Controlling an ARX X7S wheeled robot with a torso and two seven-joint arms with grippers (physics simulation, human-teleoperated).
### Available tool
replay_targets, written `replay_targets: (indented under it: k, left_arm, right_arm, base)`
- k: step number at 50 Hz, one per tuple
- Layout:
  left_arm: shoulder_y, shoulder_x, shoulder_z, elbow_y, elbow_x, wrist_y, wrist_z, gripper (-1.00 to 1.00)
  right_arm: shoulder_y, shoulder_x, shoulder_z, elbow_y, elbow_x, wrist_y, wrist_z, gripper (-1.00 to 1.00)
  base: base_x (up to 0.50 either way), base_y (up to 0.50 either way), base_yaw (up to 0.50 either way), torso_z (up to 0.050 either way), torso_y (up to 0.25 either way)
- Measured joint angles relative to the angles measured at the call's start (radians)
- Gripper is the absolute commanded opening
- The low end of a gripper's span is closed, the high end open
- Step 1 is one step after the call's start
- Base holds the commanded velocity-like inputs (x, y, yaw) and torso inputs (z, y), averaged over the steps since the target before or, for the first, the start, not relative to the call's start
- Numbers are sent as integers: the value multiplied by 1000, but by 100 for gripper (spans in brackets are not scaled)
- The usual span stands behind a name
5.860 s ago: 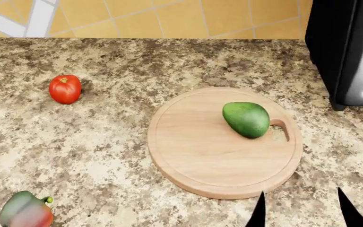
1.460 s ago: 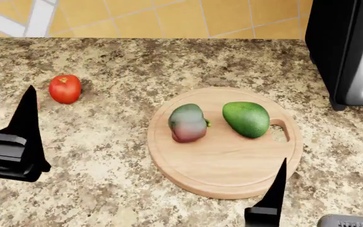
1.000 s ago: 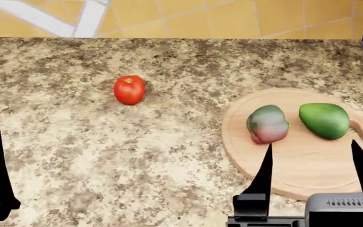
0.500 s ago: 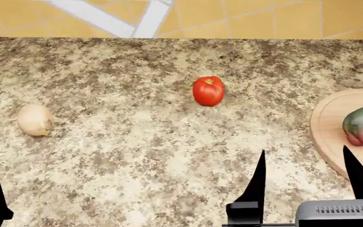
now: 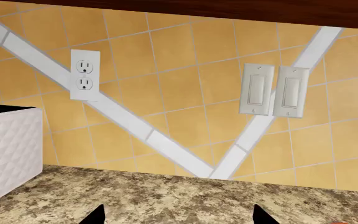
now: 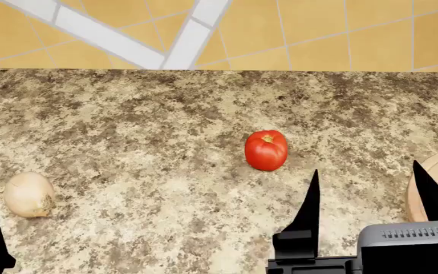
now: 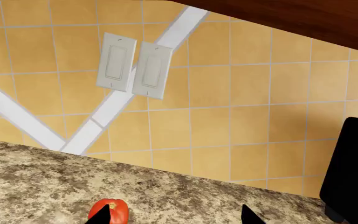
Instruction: Place the avocado, onion, tomato and bell pepper on the cutting board.
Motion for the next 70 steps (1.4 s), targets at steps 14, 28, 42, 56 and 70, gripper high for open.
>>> replay_targets:
  k: [14,28,42,56,70]
  left_arm:
    - [10,5,-2,6,11,1,-14,100]
    - [24,3,-4,4,18,10,-15,100]
    - [36,-9,-6,12,23,20,-18,100]
    - [48,-22,-8,9,22,36,-6,100]
    - [71,-37,-3,18,37,54,-3,100]
  right_arm:
    - [198,0,-181,23,-402,251,-369,100]
    - [434,0,-278,219,-509,424,-590,100]
    - [540,4,-236,464,-211,362,-371,100]
    - [538,7,-182,730,42,180,-122,100]
    - [519,12,-201,925,230,42,54,100]
  base:
    - [107,0,0,0,1]
    - [0,0,0,0,0]
    - [0,0,0,0,0]
    - [0,0,0,0,0]
    - [0,0,0,0,0]
